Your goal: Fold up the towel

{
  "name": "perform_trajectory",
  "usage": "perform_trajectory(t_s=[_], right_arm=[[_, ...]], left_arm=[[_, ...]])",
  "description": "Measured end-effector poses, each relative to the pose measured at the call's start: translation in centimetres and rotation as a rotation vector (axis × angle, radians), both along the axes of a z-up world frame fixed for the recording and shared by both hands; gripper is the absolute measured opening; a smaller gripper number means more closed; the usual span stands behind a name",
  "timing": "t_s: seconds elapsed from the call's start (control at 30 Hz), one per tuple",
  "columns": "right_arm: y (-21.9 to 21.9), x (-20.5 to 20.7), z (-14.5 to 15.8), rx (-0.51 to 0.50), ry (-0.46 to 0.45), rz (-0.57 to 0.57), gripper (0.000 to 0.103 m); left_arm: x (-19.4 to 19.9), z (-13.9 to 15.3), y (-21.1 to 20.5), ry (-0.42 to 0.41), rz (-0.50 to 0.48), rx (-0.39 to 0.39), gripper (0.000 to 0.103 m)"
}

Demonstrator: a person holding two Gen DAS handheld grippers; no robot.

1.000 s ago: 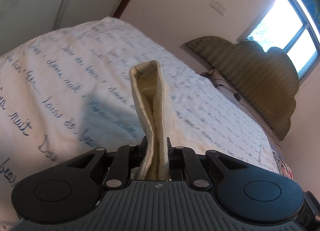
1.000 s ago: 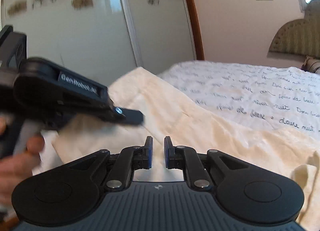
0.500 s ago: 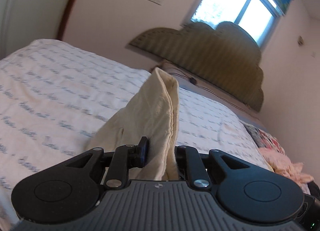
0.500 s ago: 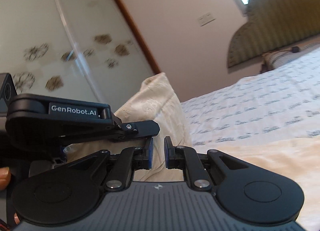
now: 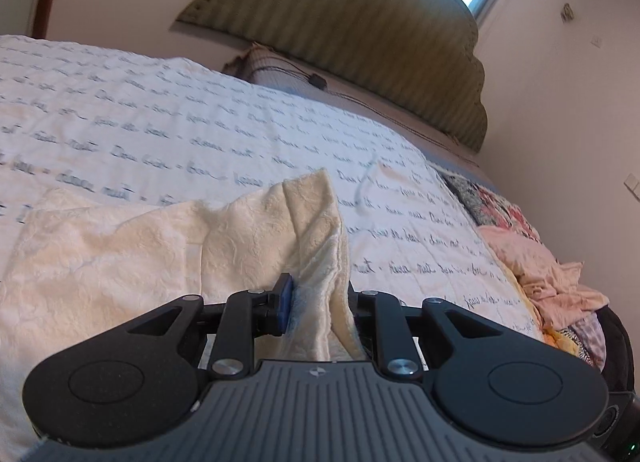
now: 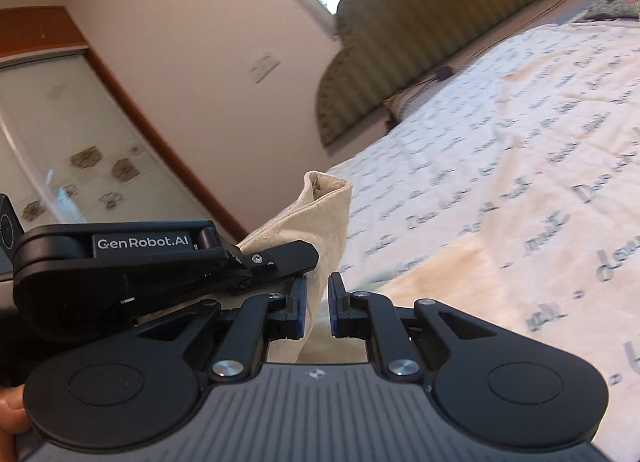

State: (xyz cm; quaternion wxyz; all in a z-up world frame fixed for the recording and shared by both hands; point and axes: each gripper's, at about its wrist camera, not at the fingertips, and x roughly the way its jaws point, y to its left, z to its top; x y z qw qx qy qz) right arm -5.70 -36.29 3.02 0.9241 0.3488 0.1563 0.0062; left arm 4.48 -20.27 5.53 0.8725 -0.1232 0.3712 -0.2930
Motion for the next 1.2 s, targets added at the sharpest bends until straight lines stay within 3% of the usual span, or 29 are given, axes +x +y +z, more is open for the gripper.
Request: perform_trajectory(t_s=[0.1,0.23,0.37,0.47,0.5,0.6,0.67,0.73,0.87,1.0,1.1,1.2], right_arm=[[-1.7,-0.6,-1.0,0.008,0.036,-0.044,0.011],[-3.0,-1.1,-2.6,0.017,0.097,-0.099,0.011],[-3.7,-2.3,-3.1,-0.045,0.128,-0.197,0.012],[-4.5,-3.7,-2.9,-0.095,0.125,-0.290,0.012],[-4.7,-3.9,-2.8,-0.096,0.121,-0.297,0.012],[-4.9,-3.9,-2.4,-0.116,0.117,-0.270,0.017],[-4.5,-3.5,-2.1,-0.126,0.115,-0.205,0.036],[-3.7,-3.1,-2.0,-0.132,0.114,-0.123,0.049],[-0.6,-2.4,-1.8,-0.274,0.154,-0.007,0.049],[2.1,-2.2,-3.2,-0.522,0.291,0.005,0.047],[1.8,-2.8,-2.7,-0.486,0.288,-0.013,0.047],[2.1,-2.4,0.2,-0.528,0.208,-0.023,0.047]], left_arm=[[0.0,-1.3,-2.5,0.021,-0.026,0.021,0.024],[0.3,-3.3,-4.7,0.060,-0.066,0.047,0.041],[0.0,-3.5,-4.6,0.114,-0.153,-0.004,0.056],[-0.8,-1.5,-3.4,0.040,-0.185,-0.021,0.062],[-1.1,-0.6,-2.6,-0.006,-0.187,-0.018,0.074],[-1.4,0.9,0.3,-0.135,-0.117,0.060,0.093],[-1.3,1.0,2.3,-0.203,-0.047,0.160,0.093],[-1.0,0.5,4.3,-0.240,0.001,0.263,0.093],[-0.5,-1.5,8.1,-0.226,0.055,0.348,0.093],[-1.0,-4.3,9.6,-0.166,-0.039,0.403,0.091],[-2.2,-5.4,9.5,-0.222,-0.092,0.484,0.089],[-2.4,-4.2,9.8,-0.328,-0.066,0.483,0.091]])
